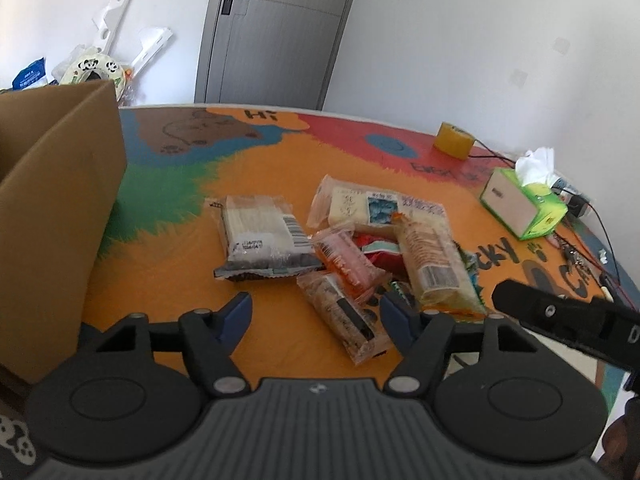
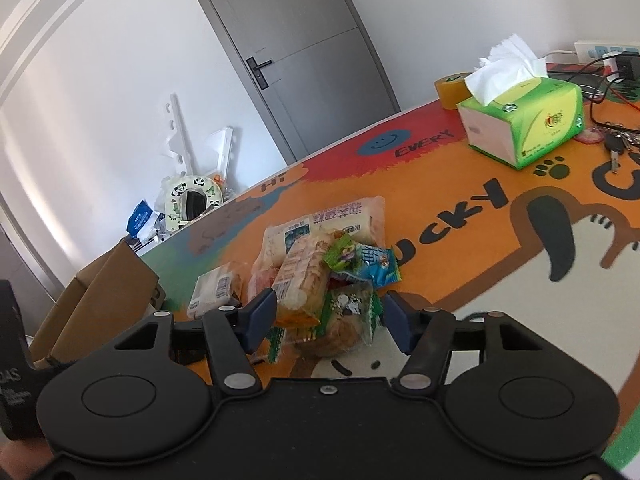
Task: Organize snacks
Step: 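Move both grippers back toward the remaining snack pile, then grasp the small clear packet with left gripper while right grasps tan biscuit packet, then carry both packets over the cardboard box and open both grippers inside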
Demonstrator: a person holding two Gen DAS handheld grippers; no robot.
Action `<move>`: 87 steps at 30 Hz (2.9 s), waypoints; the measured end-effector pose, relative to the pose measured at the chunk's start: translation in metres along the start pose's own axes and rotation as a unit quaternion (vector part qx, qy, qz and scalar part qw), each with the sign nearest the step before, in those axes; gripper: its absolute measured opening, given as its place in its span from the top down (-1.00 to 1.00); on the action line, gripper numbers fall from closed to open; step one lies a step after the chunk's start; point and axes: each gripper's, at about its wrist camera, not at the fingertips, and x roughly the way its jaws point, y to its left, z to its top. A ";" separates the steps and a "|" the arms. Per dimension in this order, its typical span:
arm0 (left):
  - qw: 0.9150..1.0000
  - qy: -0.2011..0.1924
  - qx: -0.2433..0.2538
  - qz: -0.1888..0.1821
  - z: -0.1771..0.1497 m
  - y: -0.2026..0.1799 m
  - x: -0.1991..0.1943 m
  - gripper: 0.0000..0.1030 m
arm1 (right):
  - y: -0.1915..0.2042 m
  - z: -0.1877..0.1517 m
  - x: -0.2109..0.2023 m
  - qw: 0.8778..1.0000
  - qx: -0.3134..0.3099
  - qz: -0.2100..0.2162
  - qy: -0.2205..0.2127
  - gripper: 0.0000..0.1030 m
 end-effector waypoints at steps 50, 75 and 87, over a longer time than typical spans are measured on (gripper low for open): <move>0.997 -0.075 0.004 0.004 0.007 0.032 -0.067 0.69 | 0.061 -0.007 -0.003 0.998 -0.064 -0.006 -0.012 0.39; 0.989 -0.150 -0.010 0.017 0.025 0.072 -0.133 0.69 | 0.124 0.002 -0.022 0.993 -0.100 0.039 -0.052 0.39; 0.985 -0.166 -0.031 0.038 0.030 0.095 -0.142 0.69 | 0.149 0.003 -0.016 0.989 -0.121 0.059 -0.055 0.40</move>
